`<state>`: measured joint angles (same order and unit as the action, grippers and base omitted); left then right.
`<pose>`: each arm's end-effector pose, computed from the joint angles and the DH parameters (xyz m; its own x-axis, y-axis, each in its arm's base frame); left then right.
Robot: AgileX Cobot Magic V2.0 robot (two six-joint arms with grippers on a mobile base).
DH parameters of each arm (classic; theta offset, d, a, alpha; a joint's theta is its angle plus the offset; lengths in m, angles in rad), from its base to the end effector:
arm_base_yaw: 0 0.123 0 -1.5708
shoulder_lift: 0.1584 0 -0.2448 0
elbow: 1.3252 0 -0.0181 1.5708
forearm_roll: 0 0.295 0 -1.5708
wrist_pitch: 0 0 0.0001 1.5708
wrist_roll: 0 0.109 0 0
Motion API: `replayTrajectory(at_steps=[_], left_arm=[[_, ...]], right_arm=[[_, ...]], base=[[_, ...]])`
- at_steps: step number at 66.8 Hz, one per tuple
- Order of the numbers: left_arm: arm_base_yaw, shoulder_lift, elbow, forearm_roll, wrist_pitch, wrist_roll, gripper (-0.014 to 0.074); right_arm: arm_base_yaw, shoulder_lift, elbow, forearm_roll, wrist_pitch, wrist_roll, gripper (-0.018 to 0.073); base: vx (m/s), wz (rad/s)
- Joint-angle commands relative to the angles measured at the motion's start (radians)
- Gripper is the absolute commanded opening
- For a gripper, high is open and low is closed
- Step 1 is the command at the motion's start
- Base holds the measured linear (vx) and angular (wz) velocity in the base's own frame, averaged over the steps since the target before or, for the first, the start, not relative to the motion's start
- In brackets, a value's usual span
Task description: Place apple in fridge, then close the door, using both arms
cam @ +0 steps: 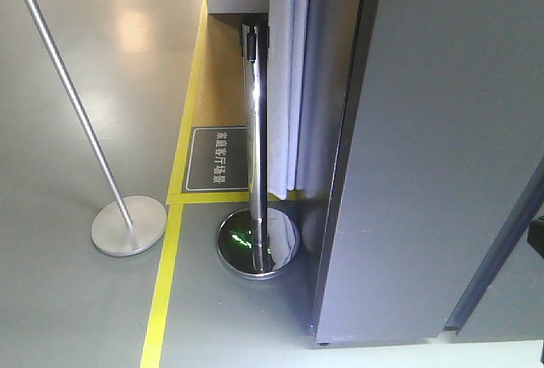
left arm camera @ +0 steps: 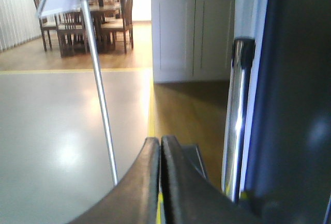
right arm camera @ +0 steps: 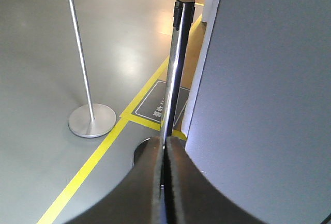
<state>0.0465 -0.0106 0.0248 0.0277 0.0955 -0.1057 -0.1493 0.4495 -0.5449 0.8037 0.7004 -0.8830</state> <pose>0.1595 0.0077 0.1961 -0.0185 -0.0790 -0.9967 -0.0507 0.9957 -0.0780 0.1822 0.0238 0.3013 -0.2653 -0.1490 -0.9526 -0.3639 0.9304 -0.0442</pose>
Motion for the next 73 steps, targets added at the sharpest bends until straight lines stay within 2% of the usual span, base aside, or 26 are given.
replayTrajectory(at_steps=[1,22,35,40,69,73], left_arm=[[-0.004,-0.017,-0.02,-0.001,-0.143,-0.009,-0.0008],[-0.004,-0.017,-0.02,0.012,-0.161,-0.009,-0.0008],[-0.004,-0.017,-0.02,0.134,-0.166,-0.007,-0.0008],[-0.004,-0.017,-0.02,0.158,-0.181,-0.008,-0.0008],[-0.004,-0.017,-0.02,0.155,-0.214,-0.017,-0.0008],[-0.004,-0.017,-0.02,0.152,-0.213,-0.04,-0.0008]], right_arm=[[-0.001,0.007,-0.025,0.035,-0.053,-0.004,-0.0003],[-0.001,0.007,-0.025,0.035,-0.052,-0.004,-0.0003],[-0.001,0.007,-0.025,0.035,-0.052,-0.004,-0.0003],[-0.001,0.007,-0.025,0.035,-0.052,-0.004,-0.0003],[-0.001,0.007,-0.025,0.035,-0.052,-0.004,-0.0003],[-0.001,0.007,-0.025,0.035,-0.052,-0.004,-0.0003]], base=[[0.0,0.0],[0.0,0.0],[0.0,0.0],[0.0,0.0],[0.0,0.0],[0.0,0.0]])
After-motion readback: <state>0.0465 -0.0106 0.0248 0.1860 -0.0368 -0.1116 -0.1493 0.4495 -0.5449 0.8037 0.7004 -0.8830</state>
